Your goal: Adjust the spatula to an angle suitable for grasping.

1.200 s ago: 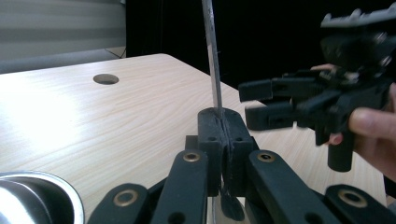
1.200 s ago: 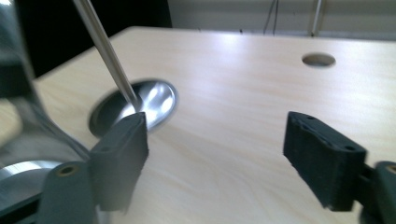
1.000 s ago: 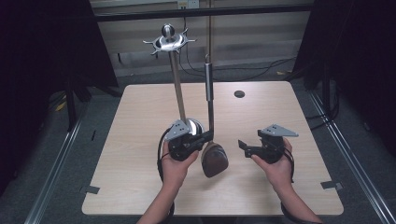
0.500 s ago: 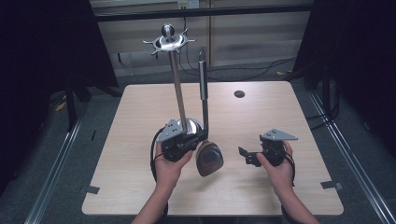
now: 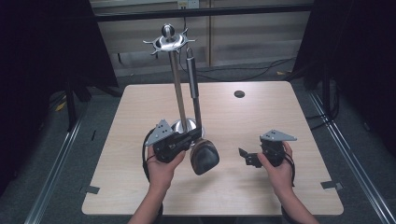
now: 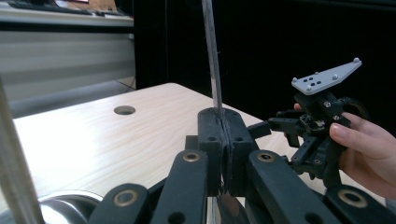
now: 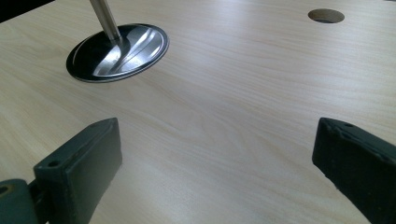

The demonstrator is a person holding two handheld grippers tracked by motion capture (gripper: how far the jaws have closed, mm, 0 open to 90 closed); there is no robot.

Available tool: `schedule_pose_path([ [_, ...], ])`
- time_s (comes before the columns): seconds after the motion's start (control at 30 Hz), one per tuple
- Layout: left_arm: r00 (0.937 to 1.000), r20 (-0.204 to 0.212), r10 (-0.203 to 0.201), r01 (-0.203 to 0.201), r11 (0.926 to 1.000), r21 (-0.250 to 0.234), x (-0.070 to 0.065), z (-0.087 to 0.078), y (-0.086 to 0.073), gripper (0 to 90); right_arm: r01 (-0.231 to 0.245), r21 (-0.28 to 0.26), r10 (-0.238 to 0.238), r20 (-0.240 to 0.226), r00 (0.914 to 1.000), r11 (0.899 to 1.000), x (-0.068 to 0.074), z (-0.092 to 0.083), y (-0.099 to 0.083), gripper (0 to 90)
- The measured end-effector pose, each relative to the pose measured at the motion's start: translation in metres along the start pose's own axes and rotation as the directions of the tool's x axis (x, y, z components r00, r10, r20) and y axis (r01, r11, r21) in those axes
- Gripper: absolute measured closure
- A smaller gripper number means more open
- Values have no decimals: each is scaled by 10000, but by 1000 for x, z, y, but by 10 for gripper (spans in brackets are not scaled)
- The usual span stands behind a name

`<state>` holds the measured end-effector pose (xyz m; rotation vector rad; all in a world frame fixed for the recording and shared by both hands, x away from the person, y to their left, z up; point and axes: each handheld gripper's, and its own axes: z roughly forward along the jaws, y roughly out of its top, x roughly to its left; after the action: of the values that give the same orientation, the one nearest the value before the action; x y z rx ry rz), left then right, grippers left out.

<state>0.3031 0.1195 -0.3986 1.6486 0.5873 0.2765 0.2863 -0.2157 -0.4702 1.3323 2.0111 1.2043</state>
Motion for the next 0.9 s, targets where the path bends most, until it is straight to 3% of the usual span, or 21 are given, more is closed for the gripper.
schedule_pose_path([
  [0.37,9995,-253,184,-186,9998,-62,4,-9,-1,883,-28,62,28,41,10000,10000,-1,0,0,11],
  [0.9,9983,-585,-18,19,10000,13,17,-11,-8,883,60,143,-61,55,10000,9999,-1,1,-1,11],
])
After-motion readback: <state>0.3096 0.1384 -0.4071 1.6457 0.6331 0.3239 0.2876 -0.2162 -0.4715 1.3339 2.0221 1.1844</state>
